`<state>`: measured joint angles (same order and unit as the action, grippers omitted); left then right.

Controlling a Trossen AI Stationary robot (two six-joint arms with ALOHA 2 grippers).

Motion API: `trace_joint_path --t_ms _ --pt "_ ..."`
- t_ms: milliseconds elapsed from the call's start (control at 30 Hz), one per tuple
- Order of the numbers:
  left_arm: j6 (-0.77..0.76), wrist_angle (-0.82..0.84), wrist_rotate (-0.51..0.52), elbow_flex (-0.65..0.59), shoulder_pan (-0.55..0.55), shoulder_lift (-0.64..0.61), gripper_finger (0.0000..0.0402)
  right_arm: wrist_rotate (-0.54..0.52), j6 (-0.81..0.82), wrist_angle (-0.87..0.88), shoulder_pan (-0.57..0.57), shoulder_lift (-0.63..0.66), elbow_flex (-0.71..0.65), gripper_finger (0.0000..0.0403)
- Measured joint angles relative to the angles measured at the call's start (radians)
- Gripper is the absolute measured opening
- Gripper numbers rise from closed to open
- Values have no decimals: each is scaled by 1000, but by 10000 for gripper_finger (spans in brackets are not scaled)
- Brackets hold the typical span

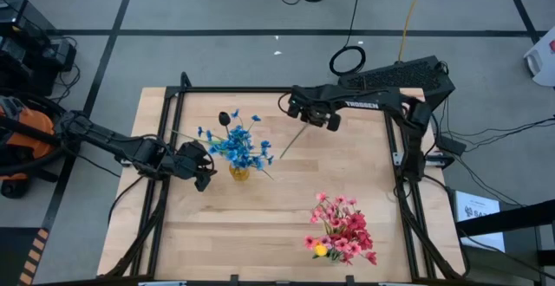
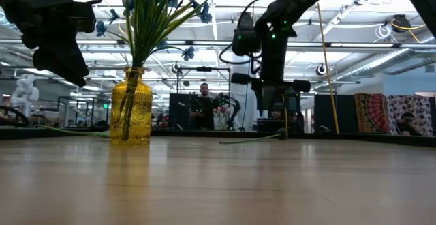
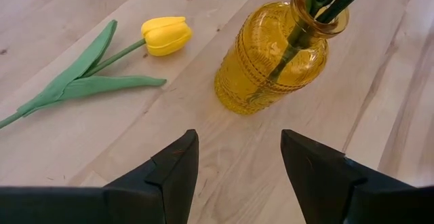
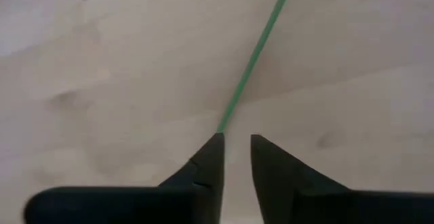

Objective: Sort flowers into vase by color
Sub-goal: Put the black flower into the yellow vase

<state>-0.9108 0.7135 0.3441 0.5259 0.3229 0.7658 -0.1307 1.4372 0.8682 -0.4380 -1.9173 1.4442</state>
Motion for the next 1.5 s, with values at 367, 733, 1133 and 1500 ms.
trace_joint_path --t_ms 367,733,1133,1500 --pt "-27 -4 1 0 0 0 214 81 54 -87 -100 -109 0 127" --pt "-30 -36 25 0 0 0 214 119 45 -118 -101 -175 1 117" --pt "-26 -35 32 0 -1 0 214 58 -137 -114 -54 -173 -2 11" --pt "-24 -16 32 0 -1 0 214 -91 -317 -158 111 25 -7 3"
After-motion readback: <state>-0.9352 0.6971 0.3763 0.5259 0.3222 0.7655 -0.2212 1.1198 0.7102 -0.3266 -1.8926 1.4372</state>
